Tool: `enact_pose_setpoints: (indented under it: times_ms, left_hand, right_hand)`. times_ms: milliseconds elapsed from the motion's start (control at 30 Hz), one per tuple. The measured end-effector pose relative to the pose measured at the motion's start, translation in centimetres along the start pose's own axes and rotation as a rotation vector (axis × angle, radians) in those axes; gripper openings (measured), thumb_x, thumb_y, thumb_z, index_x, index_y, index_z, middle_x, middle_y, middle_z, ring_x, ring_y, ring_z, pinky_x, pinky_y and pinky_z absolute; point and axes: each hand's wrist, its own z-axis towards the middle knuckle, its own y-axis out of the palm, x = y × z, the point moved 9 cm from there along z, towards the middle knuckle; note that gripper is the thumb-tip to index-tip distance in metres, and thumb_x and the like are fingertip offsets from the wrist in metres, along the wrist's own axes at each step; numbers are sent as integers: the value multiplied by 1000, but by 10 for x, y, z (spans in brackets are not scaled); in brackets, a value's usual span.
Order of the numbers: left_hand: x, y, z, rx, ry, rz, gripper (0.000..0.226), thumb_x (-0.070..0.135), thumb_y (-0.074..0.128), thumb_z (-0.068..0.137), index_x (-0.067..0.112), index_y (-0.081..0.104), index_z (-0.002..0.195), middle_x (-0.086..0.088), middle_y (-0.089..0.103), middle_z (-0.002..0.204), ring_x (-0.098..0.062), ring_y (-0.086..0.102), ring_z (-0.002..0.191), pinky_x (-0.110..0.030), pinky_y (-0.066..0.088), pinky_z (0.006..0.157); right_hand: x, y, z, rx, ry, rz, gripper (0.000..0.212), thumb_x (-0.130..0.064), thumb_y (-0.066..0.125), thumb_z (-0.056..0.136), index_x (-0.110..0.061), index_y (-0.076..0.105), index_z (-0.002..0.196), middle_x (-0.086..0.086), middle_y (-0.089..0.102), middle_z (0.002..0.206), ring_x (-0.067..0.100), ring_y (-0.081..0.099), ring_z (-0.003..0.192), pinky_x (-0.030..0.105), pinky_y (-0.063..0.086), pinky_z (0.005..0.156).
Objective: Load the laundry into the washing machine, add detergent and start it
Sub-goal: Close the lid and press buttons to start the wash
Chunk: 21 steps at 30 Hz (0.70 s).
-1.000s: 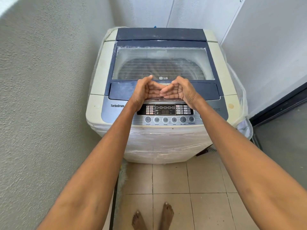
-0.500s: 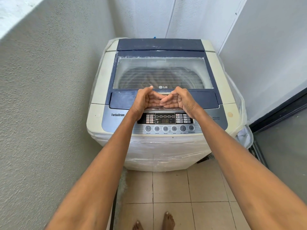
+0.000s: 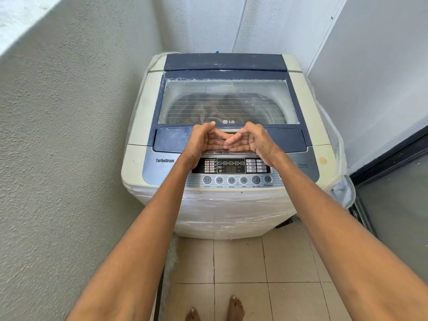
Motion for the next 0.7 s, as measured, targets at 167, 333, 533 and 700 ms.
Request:
enact_pose_setpoints:
  times_ms: [167, 333, 533, 700]
  left_hand:
    - [2, 0, -1, 1, 18, 9, 50, 34, 38, 86, 0, 73, 78, -13, 74, 78, -25, 71, 75, -32, 57, 77]
    - [5, 3, -5, 1, 28, 15, 51, 20, 29, 98, -7, 69, 83, -9, 74, 73, -21, 72, 72, -26, 58, 70]
    - [9, 4, -8, 13, 14, 17, 49, 18, 28, 98, -7, 67, 82, -7, 74, 70, -18, 71, 68, -22, 57, 67]
    - [10, 5, -10, 23, 13, 40, 44, 13, 31, 95, -5, 68, 81, -6, 73, 68, -17, 70, 66, -22, 57, 67]
  right_hand:
    - [0, 0, 0, 2, -3, -4, 47, -14, 29, 92, 9, 69, 87, 29, 69, 95, 36, 68, 91, 33, 58, 82]
    - [1, 0, 0, -3, 0, -2, 47, -15, 30, 91, 12, 68, 87, 30, 68, 96, 34, 69, 90, 33, 57, 81]
    - [2, -1, 2, 7, 9, -8, 47, -14, 30, 93, 16, 67, 89, 31, 68, 94, 32, 69, 85, 30, 58, 77]
    - [4, -1, 3, 4, 13, -6, 48, -15, 31, 92, 17, 66, 90, 31, 68, 94, 34, 69, 87, 30, 58, 76]
